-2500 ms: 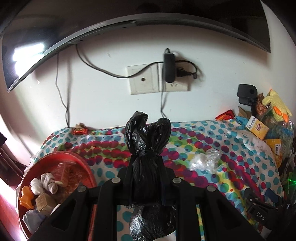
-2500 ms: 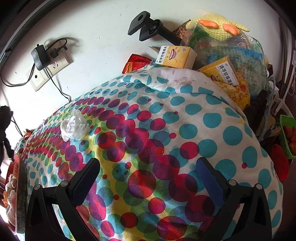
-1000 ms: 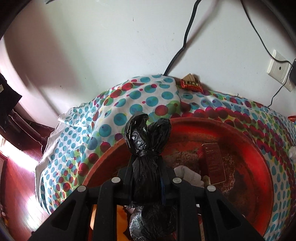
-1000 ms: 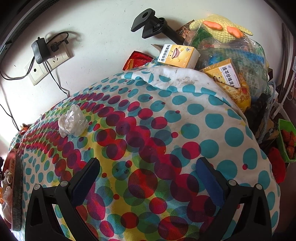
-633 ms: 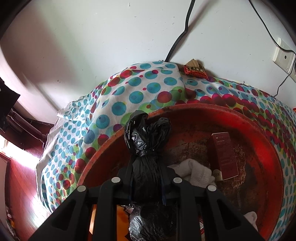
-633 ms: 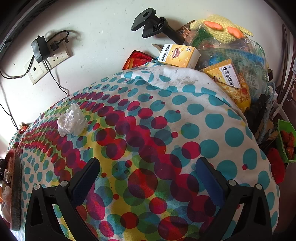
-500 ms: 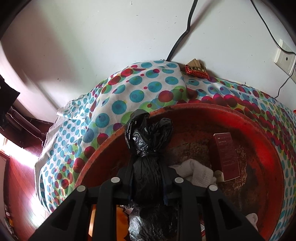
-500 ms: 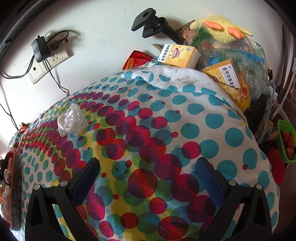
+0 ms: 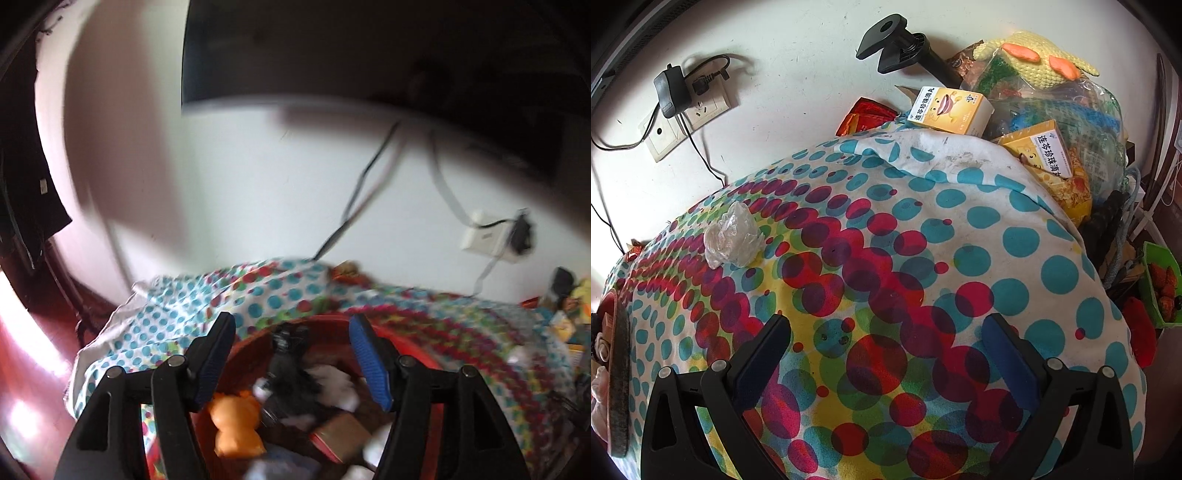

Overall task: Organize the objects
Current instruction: 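Open the left gripper to release the black toy into the tray, then move the right gripper to the clear plastic bag and grasp it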

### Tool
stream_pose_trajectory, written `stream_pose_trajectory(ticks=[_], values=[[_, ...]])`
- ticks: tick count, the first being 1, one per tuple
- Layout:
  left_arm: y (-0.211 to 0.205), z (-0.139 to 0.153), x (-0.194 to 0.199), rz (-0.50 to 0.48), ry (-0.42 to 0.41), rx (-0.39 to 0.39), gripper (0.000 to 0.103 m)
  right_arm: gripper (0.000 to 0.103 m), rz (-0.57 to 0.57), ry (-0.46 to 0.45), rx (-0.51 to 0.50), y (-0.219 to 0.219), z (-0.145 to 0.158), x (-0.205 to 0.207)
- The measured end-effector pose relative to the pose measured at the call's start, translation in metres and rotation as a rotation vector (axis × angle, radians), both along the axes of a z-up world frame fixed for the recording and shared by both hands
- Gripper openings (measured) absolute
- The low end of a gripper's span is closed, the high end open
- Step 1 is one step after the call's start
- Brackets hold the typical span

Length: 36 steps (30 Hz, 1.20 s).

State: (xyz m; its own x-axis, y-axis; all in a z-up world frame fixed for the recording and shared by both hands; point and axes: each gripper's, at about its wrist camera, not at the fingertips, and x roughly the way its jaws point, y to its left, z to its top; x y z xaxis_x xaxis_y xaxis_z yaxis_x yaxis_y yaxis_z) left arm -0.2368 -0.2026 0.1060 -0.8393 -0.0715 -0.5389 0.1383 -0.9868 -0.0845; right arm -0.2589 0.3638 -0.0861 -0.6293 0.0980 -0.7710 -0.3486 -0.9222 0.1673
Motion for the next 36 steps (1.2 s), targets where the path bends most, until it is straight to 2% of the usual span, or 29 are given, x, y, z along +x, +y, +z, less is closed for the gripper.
stream_pose_trajectory(ticks=[2,4,5,7,9,10,12,16,19,22,23,24,25,27,28,29,30,36], values=[[0.024,-0.005,0.046,-0.051,0.075,0.031,0.077,0.103,0.006,0.002,-0.002,-0.001,0.0,0.0],[0.052,-0.03,0.094,-0.094,0.095,0.079,0.077,0.103,0.015,-0.003,0.004,-0.003,0.001,-0.001],[0.062,-0.046,0.111,-0.116,0.067,0.125,0.077,0.103,0.022,-0.008,0.01,-0.005,0.001,-0.002],[0.087,-0.09,0.143,-0.166,-0.062,0.214,0.077,0.103,0.03,-0.019,0.026,-0.008,0.001,-0.003],[0.102,-0.116,0.168,-0.188,-0.092,0.246,0.077,0.103,0.039,-0.037,0.054,-0.015,0.001,-0.004],[0.109,-0.125,0.179,-0.201,-0.08,0.225,0.077,0.103,0.054,-0.031,0.051,-0.019,0.004,-0.004],[0.118,-0.131,0.189,-0.192,-0.077,0.136,0.077,0.103,0.079,-0.016,0.043,-0.032,0.009,-0.01],[0.12,-0.127,0.188,-0.208,-0.023,0.093,0.077,0.103,0.141,0.006,0.106,-0.071,0.026,-0.037],[0.112,-0.133,0.183,-0.2,-0.056,0.112,0.077,0.103,0.181,-0.012,0.174,-0.101,0.027,-0.07],[0.102,-0.14,0.18,-0.173,-0.094,0.146,0.077,0.101,0.177,-0.022,0.177,-0.116,0.022,-0.094],[0.099,-0.14,0.18,-0.16,-0.098,0.155,0.077,0.097,0.168,-0.025,0.178,-0.12,0.019,-0.102],[0.098,-0.14,0.18,-0.157,-0.099,0.156,0.077,0.083,0.156,-0.038,0.192,-0.123,0.016,-0.109],[0.098,-0.14,0.18,-0.164,-0.097,0.155,0.077,0.062,0.144,-0.065,0.206,-0.125,0.01,-0.117],[0.099,-0.14,0.179,-0.175,-0.095,0.151,0.077,0.043,0.134,-0.079,0.193,-0.127,0.005,-0.126],[0.1,-0.139,0.18,-0.18,-0.091,0.15,0.077,0.029,0.132,-0.07,0.171,-0.127,0.005,-0.128],[0.101,-0.139,0.18,-0.187,-0.088,0.15,0.077,0.024,0.131,-0.067,0.177,-0.128,0.006,-0.129],[0.101,-0.139,0.18,-0.189,-0.087,0.149,0.077,0.011,0.134,-0.065,0.178,-0.128,0.006,-0.131],[0.1,-0.139,0.182,-0.179,-0.092,0.152,0.077,0.009,0.15,-0.026,0.149,-0.128,0.016,-0.124]])
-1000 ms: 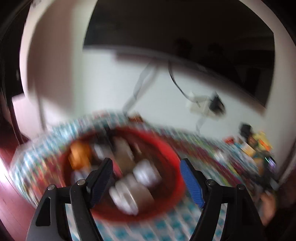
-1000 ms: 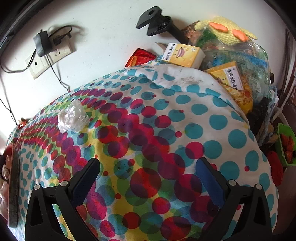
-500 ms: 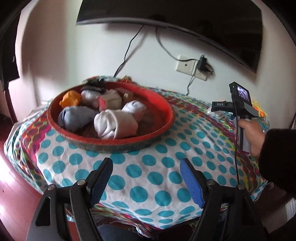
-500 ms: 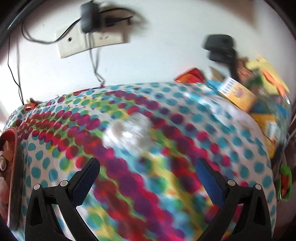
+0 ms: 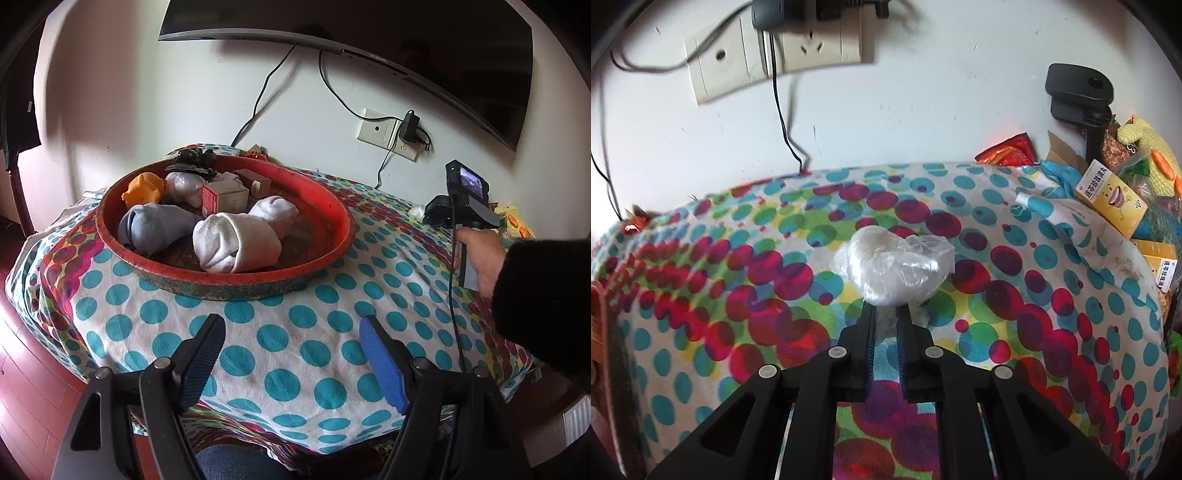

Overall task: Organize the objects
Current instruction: 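Move the right gripper to the clear plastic bag and grasp it, then carry the clear plastic bag over the red tray and lower it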

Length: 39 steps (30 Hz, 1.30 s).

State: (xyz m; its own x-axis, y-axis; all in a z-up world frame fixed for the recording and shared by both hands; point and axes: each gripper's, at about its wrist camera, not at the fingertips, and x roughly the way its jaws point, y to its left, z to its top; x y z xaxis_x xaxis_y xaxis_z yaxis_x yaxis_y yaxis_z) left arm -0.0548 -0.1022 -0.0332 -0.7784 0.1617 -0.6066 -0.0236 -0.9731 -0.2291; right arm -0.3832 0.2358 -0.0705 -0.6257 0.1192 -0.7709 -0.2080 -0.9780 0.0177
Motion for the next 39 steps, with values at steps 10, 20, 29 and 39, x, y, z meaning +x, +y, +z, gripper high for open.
stream_pose_trajectory(ticks=[10,20,29,39], values=[[0.008,-0.003,0.002,0.002,-0.008,-0.025,0.077,0.008,0.066,0.065,0.005,0.003,0.042,0.046],[0.019,-0.003,0.009,0.008,-0.006,-0.047,0.077,0.008,0.152,0.136,0.008,0.014,0.095,0.114],[0.029,-0.004,0.012,-0.023,0.002,-0.065,0.077,0.065,0.195,0.041,-0.006,0.011,0.044,0.113],[0.016,-0.01,0.002,-0.008,-0.031,-0.026,0.077,0.027,0.176,0.001,0.002,-0.008,0.011,0.075]])
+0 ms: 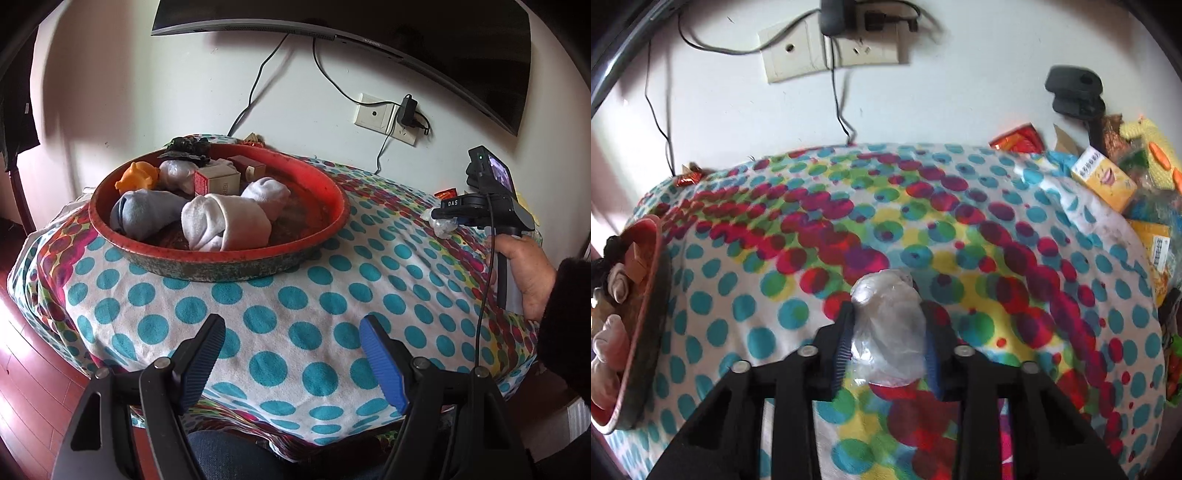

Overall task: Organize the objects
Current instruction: 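Carry the clear plastic bag over the red tray and lower it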

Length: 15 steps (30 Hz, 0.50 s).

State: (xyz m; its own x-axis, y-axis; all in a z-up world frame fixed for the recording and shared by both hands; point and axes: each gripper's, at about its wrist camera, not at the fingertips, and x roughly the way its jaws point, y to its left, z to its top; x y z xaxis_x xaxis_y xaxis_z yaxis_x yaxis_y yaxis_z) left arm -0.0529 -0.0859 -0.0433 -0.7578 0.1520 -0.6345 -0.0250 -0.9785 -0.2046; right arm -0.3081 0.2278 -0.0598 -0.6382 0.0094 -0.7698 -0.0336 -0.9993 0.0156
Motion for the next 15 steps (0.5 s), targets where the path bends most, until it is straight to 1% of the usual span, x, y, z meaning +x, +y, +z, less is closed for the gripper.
stream_pose_trajectory(ticks=[1,3,5,9,10,15], values=[[0.0,0.0,0.0,-0.002,0.002,-0.001,0.077,0.025,0.019,-0.003,0.009,-0.003,0.003,0.0],[0.001,0.002,0.002,-0.004,0.01,-0.007,0.077,0.025,0.036,0.023,0.05,-0.009,0.015,0.003],[0.002,0.003,0.005,-0.007,0.015,-0.01,0.077,0.025,0.03,0.047,0.04,-0.01,0.031,0.007],[0.007,0.007,0.009,-0.013,0.037,-0.04,0.077,0.025,0.021,0.088,0.062,-0.015,0.061,0.015],[0.008,0.007,0.01,-0.013,0.037,-0.048,0.077,0.025,0.019,0.101,0.082,-0.018,0.069,0.018],[0.007,0.004,0.007,0.004,0.011,-0.062,0.077,0.025,0.007,0.149,0.1,-0.03,0.098,0.031]])
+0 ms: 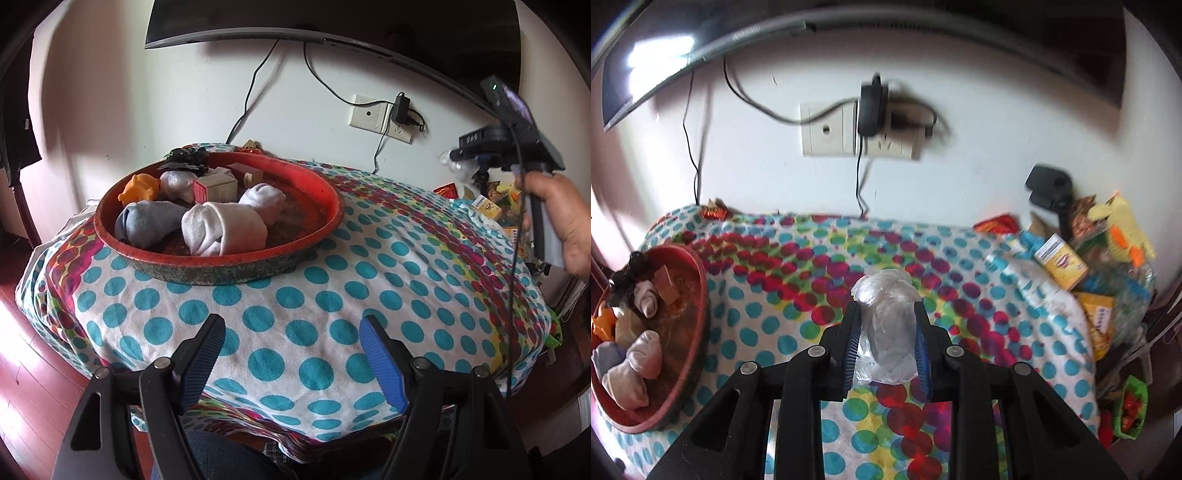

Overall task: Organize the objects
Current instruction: 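Carry the clear plastic bag over the red tray and lower it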

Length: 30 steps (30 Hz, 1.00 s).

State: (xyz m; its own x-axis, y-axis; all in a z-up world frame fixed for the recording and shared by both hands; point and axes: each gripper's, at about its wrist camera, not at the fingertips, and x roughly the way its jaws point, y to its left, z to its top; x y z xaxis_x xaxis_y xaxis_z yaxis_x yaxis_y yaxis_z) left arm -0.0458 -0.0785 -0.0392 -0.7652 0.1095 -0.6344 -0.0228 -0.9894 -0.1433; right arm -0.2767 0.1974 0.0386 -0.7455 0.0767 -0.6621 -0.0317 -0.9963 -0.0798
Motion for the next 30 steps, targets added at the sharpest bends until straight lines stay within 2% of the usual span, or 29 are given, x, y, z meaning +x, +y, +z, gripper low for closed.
stream_pose_trajectory(ticks=[4,10,30], values=[[-0.006,-0.001,-0.001,0.027,-0.01,0.011,0.077,0.025,0.009,0.03,0.008,-0.021,0.015,0.011],[-0.007,-0.001,0.0,0.042,-0.017,0.001,0.077,0.025,0.058,0.046,0.03,-0.058,0.019,0.024],[-0.013,-0.003,-0.003,0.055,-0.027,0.017,0.077,0.025,0.227,0.035,0.03,-0.161,0.007,0.033]])
